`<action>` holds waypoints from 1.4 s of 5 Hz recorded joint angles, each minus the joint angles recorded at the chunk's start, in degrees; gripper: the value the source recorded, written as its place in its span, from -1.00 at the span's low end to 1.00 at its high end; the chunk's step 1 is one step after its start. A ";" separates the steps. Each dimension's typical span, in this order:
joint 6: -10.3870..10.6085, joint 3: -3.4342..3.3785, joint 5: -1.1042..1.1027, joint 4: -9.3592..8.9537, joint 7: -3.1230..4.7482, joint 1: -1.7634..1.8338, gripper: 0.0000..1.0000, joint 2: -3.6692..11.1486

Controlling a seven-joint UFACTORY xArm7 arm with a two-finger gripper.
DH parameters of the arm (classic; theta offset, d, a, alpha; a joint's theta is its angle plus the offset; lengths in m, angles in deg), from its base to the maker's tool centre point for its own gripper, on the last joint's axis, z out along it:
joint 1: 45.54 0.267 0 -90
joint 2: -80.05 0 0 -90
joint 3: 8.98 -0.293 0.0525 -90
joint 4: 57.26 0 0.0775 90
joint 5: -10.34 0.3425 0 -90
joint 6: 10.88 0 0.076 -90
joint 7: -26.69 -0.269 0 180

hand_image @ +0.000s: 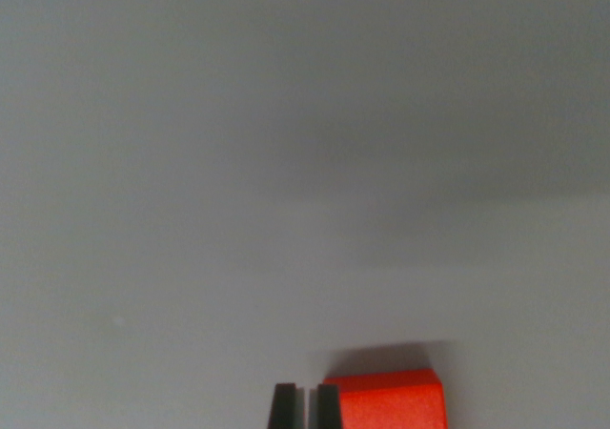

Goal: Reach red block

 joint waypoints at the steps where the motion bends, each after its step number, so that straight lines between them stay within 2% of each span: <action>1: 0.00 0.00 0.00 0.00 0.00 0.00 -1.00 0.00; 2: 2.21 0.19 0.15 -1.67 0.39 -0.27 -1.00 0.56; 3: 2.21 0.19 0.15 -1.67 0.39 -0.27 -1.00 0.56; 4: 4.23 0.37 0.28 -3.20 0.75 -0.53 -1.00 1.07; 5: 4.23 0.37 0.28 -3.20 0.75 -0.53 -1.00 1.07; 6: 6.08 0.53 0.41 -4.59 1.08 -0.76 -1.00 1.54; 7: 6.08 0.53 0.41 -4.59 1.08 -0.76 -1.00 1.54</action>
